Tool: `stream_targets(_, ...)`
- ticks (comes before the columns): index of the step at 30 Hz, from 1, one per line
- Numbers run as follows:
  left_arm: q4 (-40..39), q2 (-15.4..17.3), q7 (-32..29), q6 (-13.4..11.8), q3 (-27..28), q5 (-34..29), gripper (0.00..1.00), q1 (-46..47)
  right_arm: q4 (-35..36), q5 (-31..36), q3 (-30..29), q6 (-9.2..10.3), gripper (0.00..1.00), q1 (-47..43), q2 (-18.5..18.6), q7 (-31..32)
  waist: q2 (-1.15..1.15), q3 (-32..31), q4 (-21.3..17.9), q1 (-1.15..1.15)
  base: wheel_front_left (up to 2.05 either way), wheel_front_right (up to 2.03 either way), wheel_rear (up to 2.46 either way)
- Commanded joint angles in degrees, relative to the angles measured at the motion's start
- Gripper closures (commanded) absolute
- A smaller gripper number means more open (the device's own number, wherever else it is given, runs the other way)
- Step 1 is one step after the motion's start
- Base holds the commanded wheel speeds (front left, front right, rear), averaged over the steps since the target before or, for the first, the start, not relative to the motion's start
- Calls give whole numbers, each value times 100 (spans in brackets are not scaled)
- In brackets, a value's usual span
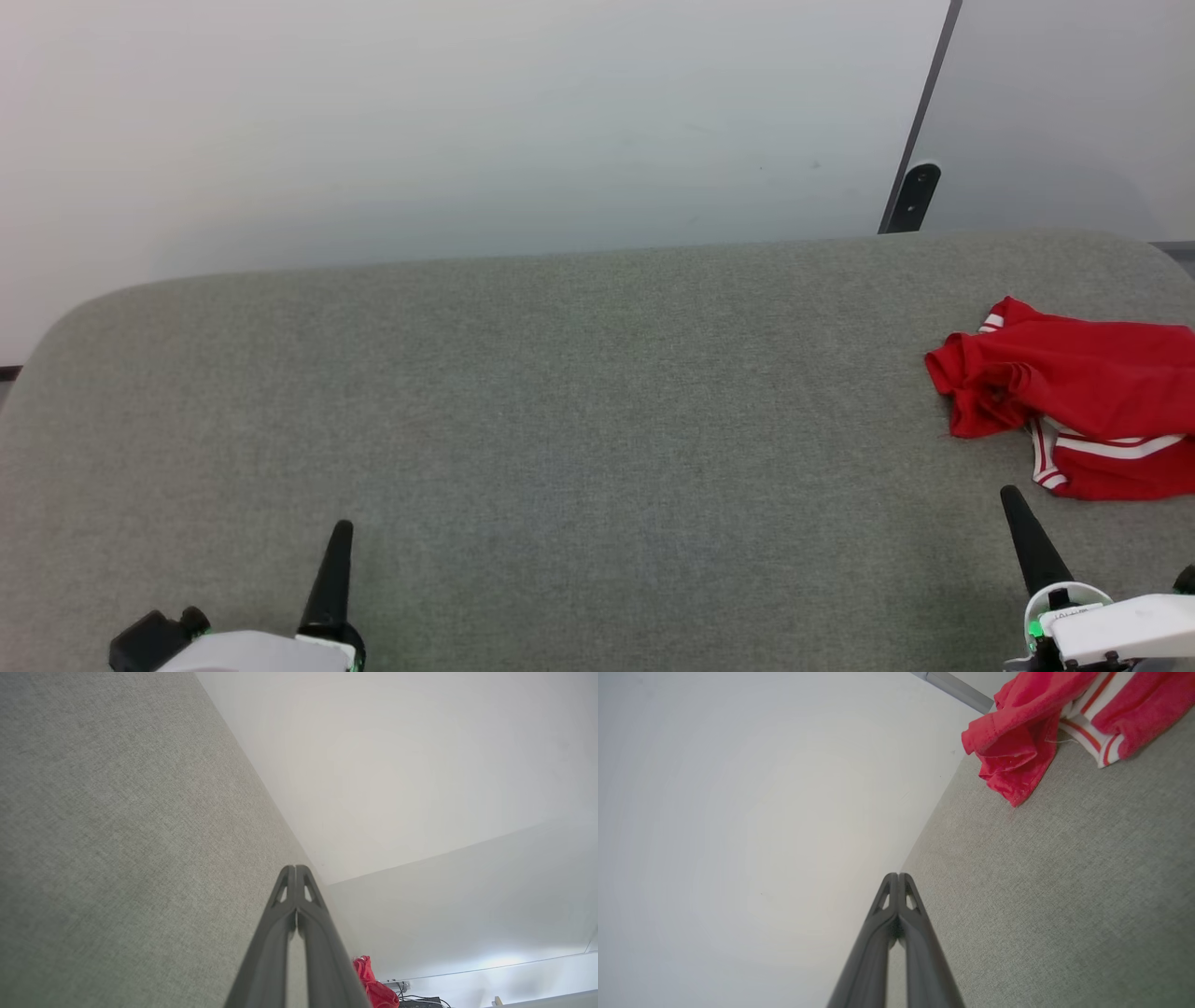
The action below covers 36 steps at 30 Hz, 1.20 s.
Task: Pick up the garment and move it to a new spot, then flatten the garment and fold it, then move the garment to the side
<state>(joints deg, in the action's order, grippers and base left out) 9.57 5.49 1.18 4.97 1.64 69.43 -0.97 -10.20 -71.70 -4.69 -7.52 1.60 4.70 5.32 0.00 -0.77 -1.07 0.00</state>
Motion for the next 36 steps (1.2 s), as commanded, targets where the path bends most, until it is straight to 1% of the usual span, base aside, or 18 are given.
stream_targets(1,-19,3,-26,33,27,133,100,128,11,-135,-26,3,100,119,-13,10,0,2,2,0,0,0,0)
stream_targets(22,196,-60,-314,143,161,1211,100,406,-177,-1021,-111,4,100,297,-94,66,0,40,45,0,0,0,0)
stream_targets(36,325,-96,-471,213,243,1820,100,579,-286,-1557,-155,5,100,390,-141,103,0,65,73,0,0,0,0)
